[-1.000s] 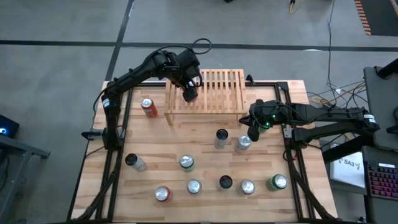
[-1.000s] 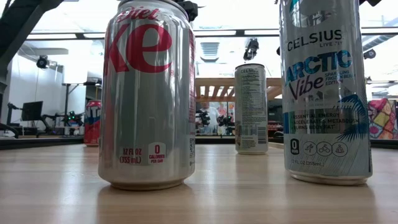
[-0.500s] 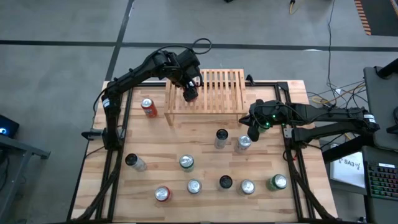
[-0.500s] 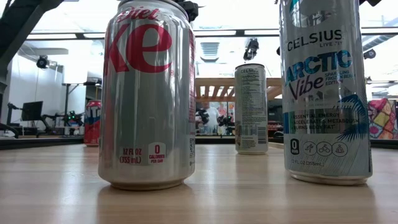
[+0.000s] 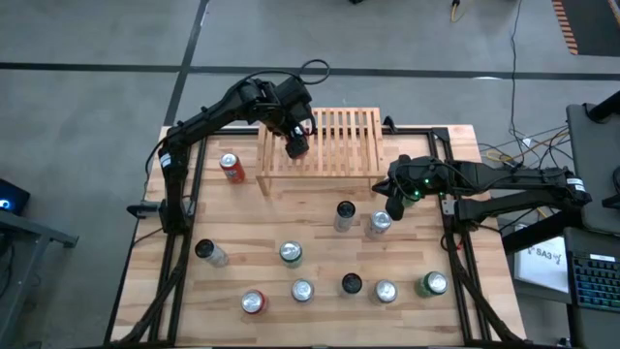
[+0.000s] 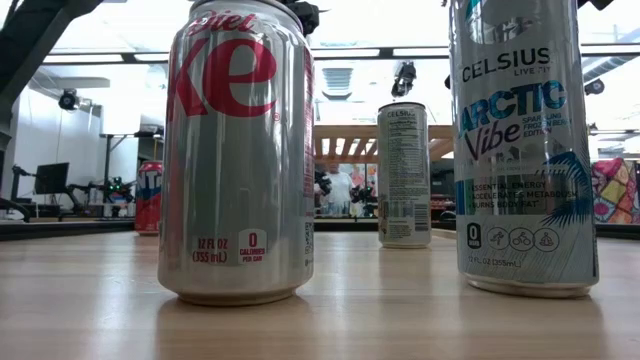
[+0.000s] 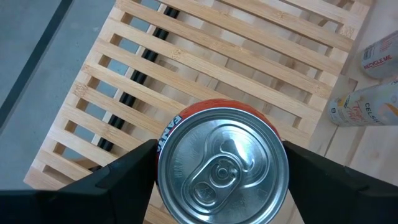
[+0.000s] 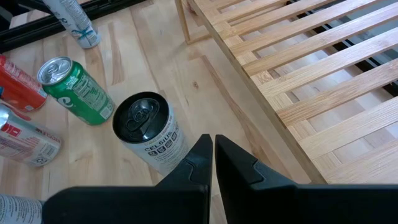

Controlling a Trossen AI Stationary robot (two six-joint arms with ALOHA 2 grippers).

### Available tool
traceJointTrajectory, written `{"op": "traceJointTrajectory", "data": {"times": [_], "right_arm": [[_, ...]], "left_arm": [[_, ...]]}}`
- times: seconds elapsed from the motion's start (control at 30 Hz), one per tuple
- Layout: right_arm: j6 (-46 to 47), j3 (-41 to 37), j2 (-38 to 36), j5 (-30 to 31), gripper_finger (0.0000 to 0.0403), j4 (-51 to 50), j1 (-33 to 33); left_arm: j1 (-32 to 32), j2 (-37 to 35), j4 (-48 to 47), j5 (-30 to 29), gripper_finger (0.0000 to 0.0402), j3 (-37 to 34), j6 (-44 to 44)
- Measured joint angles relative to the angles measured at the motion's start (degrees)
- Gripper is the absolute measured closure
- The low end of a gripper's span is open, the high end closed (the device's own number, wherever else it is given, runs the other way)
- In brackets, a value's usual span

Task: Place canned beverage on shelf
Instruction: Put the middle red soda can on the shelf

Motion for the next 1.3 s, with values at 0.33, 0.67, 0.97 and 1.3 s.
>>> {"op": "traceJointTrajectory", "data": {"times": [0.33,0.67,0.97,1.3], "right_arm": [[0.0,0.0,0.0,0.0,0.0394,0.0,0.0],[0.9,0.0,0.0,0.0,0.0394,0.1,0.0],[0.5,0.0,0.0,0.0,0.0394,3.7,0.0],[-1.0,0.0,2.0,0.0,0.0394,12.6,0.0]], "left_arm": [[0.0,-0.2,0.1,0.0,0.0014,0.0,0.9],[0.0,-0.6,-1.4,0.0,0.0015,5.3,2.9],[-0.5,-6.8,-0.4,-2.6,0.0038,4.6,2.3],[-9.2,-17.3,2.0,-3.2,0.0181,0.3,3.2]]}}
